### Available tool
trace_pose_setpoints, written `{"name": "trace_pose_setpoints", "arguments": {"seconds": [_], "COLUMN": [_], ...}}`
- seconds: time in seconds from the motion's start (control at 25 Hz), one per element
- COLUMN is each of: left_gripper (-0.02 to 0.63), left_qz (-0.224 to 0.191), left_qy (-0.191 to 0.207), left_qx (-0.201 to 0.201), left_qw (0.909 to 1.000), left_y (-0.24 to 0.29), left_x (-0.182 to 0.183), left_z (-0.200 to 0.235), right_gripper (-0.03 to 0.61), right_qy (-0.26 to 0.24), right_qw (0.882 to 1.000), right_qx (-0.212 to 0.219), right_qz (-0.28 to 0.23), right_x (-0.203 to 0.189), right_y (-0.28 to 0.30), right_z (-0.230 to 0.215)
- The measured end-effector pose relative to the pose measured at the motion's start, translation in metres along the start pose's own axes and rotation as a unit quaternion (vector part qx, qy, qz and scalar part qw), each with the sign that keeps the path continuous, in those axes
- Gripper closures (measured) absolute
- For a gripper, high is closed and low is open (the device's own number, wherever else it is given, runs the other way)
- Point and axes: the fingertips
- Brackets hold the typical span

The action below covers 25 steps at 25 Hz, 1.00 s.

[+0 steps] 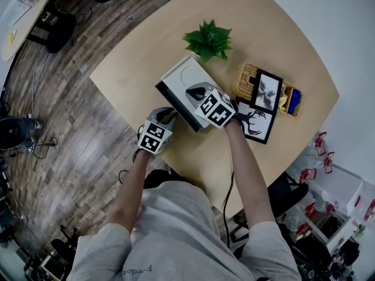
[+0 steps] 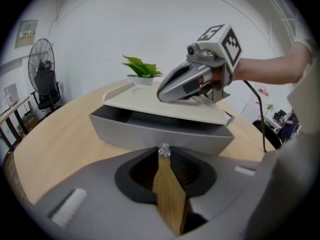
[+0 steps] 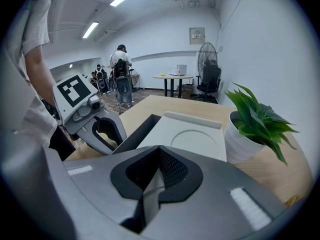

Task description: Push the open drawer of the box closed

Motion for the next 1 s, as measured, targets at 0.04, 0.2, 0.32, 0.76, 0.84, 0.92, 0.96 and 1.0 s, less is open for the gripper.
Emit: {"name": "trace_pose_setpoints", "arguments": {"seconds": [0.04,0.2,0.32,0.76,0.84,0.92,0.96,1.0], "left_gripper": [0.485,0.485,0.485,0.485,0.485,0.485,0.485,0.485], "left_qz": [0.0,0.0,-0.001,0.001,0.001,0.002,0.004,0.008], "left_qy": [0.0,0.001,0.0,0.014,0.018,0.022,0.024,0.025], "left_qx": [-0.001,-0.005,-0.01,-0.02,-0.022,-0.024,-0.025,-0.026], "left_qw": [1.0,1.0,1.0,0.9997,0.9996,0.9995,0.9994,0.9993], "left_y": [0.001,0.005,0.008,0.019,0.021,0.024,0.025,0.024], "left_x": [0.001,0.005,0.01,0.024,0.024,0.025,0.025,0.025], "left_z": [0.0,-0.001,-0.003,-0.002,-0.001,-0.001,-0.001,-0.002], "right_gripper": [0.577,0.577,0.577,0.577,0.577,0.577,0.577,0.577], "right_qy": [0.002,0.003,0.004,-0.001,-0.002,-0.002,-0.002,-0.002], "right_qw": [1.0,1.0,1.0,1.0,1.0,1.0,1.0,1.0], "right_qx": [0.0,0.002,0.001,-0.003,-0.003,-0.003,-0.003,-0.003], "right_qz": [0.0,0.0,0.001,0.0,0.0,0.0,0.0,0.001], "right_x": [-0.001,-0.002,-0.002,-0.002,-0.002,-0.002,-0.002,-0.002], "right_y": [0.001,0.002,0.002,0.002,0.002,0.003,0.003,0.003], "right_z": [0.0,0.001,0.001,0.001,0.001,0.001,0.001,0.001]}}
Point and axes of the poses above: the fingertips, and each gripper's own axes: y forward along the fingers, z to its left, x out of its top, and after that the axes turned 1 degree about y, right-handed
